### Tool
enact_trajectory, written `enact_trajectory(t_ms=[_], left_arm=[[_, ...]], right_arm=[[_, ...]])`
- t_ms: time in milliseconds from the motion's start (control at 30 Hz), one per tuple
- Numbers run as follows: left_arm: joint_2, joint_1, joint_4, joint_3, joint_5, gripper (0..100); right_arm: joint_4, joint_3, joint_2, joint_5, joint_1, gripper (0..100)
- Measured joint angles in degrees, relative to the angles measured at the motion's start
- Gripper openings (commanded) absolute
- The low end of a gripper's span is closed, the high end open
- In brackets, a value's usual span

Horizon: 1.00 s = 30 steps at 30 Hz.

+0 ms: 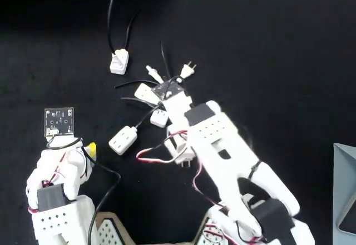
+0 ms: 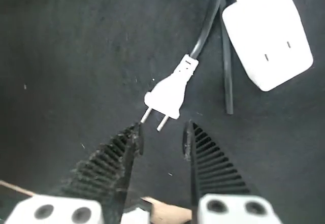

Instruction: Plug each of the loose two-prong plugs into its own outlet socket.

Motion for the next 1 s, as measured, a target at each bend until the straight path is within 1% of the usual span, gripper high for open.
enact_trajectory(t_ms=[200,367,567,833,1000], left_arm=[[0.00,0.00,0.00,0.00,0.00,25],[0.00,0.00,0.00,0.00,0.00,25],[0.00,0.00,0.00,0.00,0.00,25],[0.00,0.00,0.00,0.00,0.00,25],[0.00,0.00,0.00,0.00,0.00,25]], right_arm=[[-4.66,0.00,5.45,-11.25,-2.46,13.6],[-5.36,-3.69,10.29,-20.48,-3.34,13.8],[-1.32,-8.97,17.32,-21.98,-3.34,13.8],[-2.20,-12.40,25.32,-22.07,-3.43,13.5],[-2.37,-13.19,27.34,-22.07,-3.43,13.4]])
